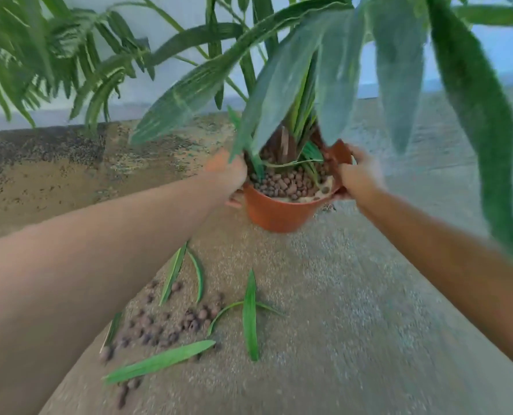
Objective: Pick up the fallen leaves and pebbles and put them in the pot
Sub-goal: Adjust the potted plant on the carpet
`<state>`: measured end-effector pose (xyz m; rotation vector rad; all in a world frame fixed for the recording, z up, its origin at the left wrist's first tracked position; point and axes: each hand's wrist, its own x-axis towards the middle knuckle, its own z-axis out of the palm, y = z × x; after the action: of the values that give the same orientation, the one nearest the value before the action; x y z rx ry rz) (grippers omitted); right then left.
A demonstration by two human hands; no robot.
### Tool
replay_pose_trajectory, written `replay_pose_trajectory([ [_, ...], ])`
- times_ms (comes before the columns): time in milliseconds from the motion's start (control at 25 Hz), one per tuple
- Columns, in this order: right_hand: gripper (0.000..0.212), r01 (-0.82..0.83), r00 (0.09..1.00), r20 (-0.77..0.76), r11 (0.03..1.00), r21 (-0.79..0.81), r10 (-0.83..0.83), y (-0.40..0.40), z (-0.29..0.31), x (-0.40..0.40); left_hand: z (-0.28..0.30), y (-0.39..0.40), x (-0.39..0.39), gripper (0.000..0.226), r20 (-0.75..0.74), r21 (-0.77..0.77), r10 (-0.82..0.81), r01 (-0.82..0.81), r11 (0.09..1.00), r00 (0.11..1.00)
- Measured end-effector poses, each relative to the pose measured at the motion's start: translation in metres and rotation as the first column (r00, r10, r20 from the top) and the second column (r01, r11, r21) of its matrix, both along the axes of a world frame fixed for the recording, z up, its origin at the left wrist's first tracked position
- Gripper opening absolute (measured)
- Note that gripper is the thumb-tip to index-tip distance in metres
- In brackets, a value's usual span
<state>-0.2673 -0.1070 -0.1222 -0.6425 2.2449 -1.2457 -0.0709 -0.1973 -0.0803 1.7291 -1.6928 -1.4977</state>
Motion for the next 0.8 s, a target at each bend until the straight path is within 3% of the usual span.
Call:
replay_pose_trajectory([
  [120,0.044,0.005,1.000,-0.009,1.000,-0.011,-0.005,0.000,0.007,0.001,0.002,0.009,0.004,0.046,-0.057,0.127,-0.023,0.030,0.991,0.998],
  [240,0.013,0.026,0.999,-0.022,0.999,-0.022,-0.026,0.000,0.011,0.004,0.006,0.019,0.017,0.046,-0.123,0.066,-0.057,0.066,0.996,0.991],
  [360,0.038,0.116,0.991,0.076,0.985,-0.127,-0.107,0.020,0.002,0.026,0.003,0.025,0.039,0.047,-0.120,0.010,-0.041,0.043,0.999,0.992],
  [440,0.054,0.124,0.990,0.074,0.988,-0.094,-0.117,0.051,-0.016,0.053,-0.002,0.032,0.059,0.045,-0.086,-0.016,-0.052,0.051,0.999,0.995],
  [520,0.058,-0.013,0.996,-0.085,0.999,0.044,0.017,0.086,-0.032,0.080,-0.001,0.039,0.083,0.038,-0.033,-0.051,-0.069,0.067,0.996,0.997],
  [640,0.057,-0.248,0.903,-0.281,0.930,0.272,0.323,0.122,-0.043,0.110,0.010,0.041,0.115,0.032,0.033,-0.134,-0.035,0.040,0.990,0.999],
  [720,0.050,-0.370,0.817,-0.300,0.848,0.381,0.491,0.139,-0.049,0.128,0.007,0.049,0.141,0.027,0.125,-0.211,0.011,0.016,0.977,0.992],
  [800,0.046,-0.460,0.781,-0.235,0.787,0.410,0.579,0.146,-0.050,0.147,-0.008,0.066,0.173,0.028,0.309,-0.265,0.072,0.013,0.964,0.948],
])
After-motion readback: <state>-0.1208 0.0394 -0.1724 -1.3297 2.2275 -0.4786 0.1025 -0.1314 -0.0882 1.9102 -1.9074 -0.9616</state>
